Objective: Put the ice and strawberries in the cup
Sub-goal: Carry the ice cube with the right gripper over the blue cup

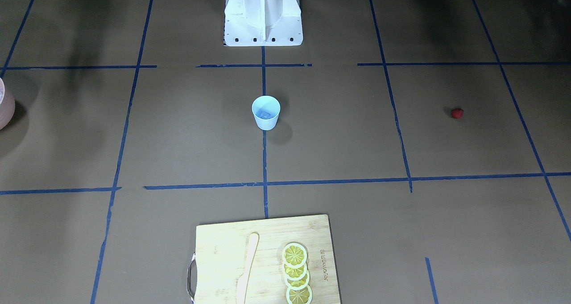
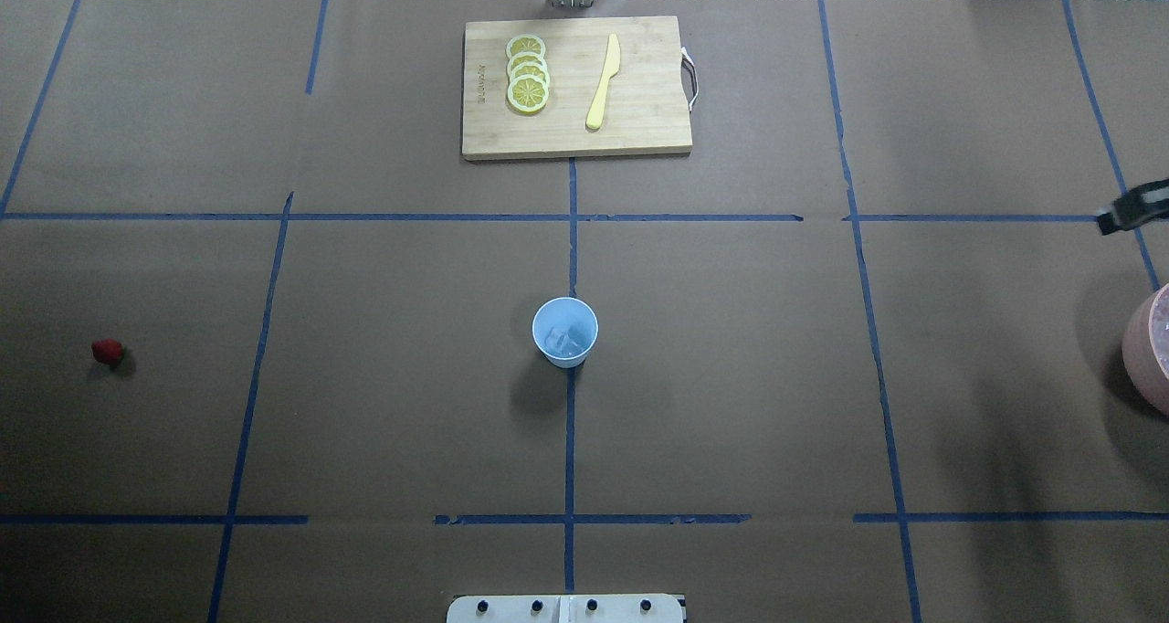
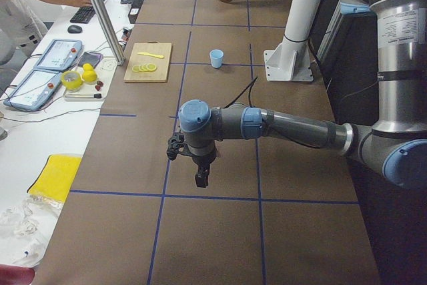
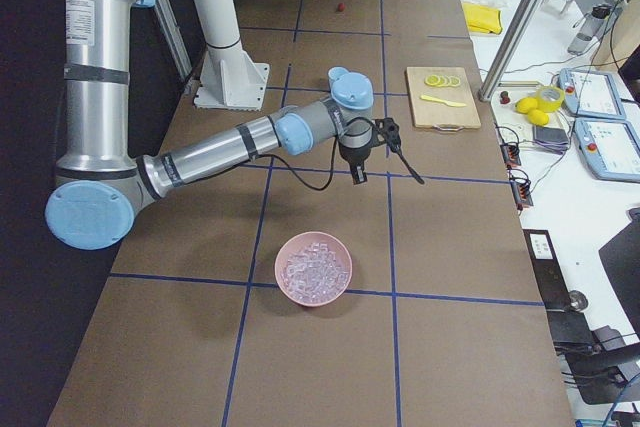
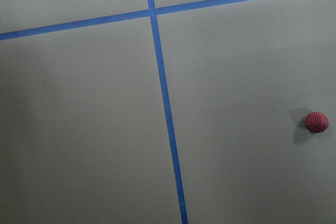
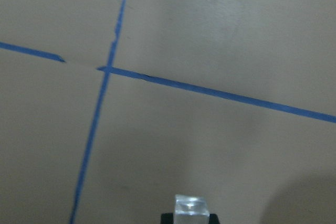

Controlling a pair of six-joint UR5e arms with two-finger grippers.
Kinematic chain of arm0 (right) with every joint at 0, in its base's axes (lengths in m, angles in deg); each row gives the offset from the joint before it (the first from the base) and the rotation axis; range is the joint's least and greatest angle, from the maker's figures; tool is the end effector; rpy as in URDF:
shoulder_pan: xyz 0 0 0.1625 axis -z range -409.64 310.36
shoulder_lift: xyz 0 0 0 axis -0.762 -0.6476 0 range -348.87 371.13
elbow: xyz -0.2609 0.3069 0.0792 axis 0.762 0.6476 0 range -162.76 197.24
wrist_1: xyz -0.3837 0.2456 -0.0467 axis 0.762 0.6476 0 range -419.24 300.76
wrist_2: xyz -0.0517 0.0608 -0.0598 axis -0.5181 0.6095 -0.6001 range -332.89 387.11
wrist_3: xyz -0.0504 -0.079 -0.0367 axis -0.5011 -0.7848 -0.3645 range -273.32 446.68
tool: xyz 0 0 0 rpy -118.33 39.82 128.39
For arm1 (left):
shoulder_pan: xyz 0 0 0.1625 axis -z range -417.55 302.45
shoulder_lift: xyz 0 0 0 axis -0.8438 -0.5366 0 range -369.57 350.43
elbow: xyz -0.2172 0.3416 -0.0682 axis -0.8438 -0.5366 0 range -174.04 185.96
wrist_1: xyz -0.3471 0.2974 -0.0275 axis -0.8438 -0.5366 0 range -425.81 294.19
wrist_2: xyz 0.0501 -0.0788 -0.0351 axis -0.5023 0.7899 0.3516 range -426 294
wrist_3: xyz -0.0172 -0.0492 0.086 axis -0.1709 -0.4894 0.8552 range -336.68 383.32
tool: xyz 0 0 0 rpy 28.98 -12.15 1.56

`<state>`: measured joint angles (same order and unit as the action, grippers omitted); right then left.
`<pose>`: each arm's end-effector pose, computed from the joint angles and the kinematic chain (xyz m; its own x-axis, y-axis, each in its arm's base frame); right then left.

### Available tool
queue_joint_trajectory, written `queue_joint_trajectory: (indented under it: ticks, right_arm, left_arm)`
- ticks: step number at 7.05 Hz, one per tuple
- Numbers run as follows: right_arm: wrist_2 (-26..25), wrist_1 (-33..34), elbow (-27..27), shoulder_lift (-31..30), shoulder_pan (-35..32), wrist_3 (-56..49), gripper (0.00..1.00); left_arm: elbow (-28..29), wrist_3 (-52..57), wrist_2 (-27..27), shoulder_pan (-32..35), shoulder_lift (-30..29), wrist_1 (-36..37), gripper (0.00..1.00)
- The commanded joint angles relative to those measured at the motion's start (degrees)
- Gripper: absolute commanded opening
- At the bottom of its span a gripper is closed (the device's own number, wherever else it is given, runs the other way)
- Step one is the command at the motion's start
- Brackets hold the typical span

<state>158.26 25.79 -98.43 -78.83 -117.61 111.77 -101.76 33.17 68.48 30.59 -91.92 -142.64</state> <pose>-0.1326 -0.5068 0.3972 0.6549 -0.1995 0.7289 0.0493 0.9738 0.2222 -0.0474 -0.4742 0.5697 0.6983 0.1563 -0.6985 -0.1542 0.9858 0.0665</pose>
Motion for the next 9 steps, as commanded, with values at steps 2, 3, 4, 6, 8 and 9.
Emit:
queue_joint_trajectory:
  ticks: [2,3,4,6,8,9]
  right_arm:
    - [-10.52,5.28,0.18,16.86,19.92,26.25,0.00]
    - [-15.43,11.15,1.14,24.14,25.56,31.37,0.00]
    - [-19.75,15.73,3.85,31.87,29.79,37.51,0.00]
    - [-25.21,15.78,13.05,42.62,35.87,47.63,0.00]
    - [-28.83,15.69,19.06,48.54,40.10,53.55,0.01]
    - [-30.15,15.69,20.21,49.60,41.60,55.05,0.03]
  left_arm:
    - [0.05,0.00,0.00,-0.07,-0.09,-0.07,1.00]
    - [-0.03,0.00,0.00,-0.07,-0.09,-0.07,1.00]
    - [-0.03,0.00,0.00,-0.07,-0.17,-0.07,1.00]
    - [0.05,0.00,-0.09,-0.07,-0.18,-0.07,1.00]
    - [0.23,0.00,-0.09,-0.07,-0.18,-0.16,1.00]
    - [0.40,0.00,-0.09,-0.07,-0.18,-0.07,1.00]
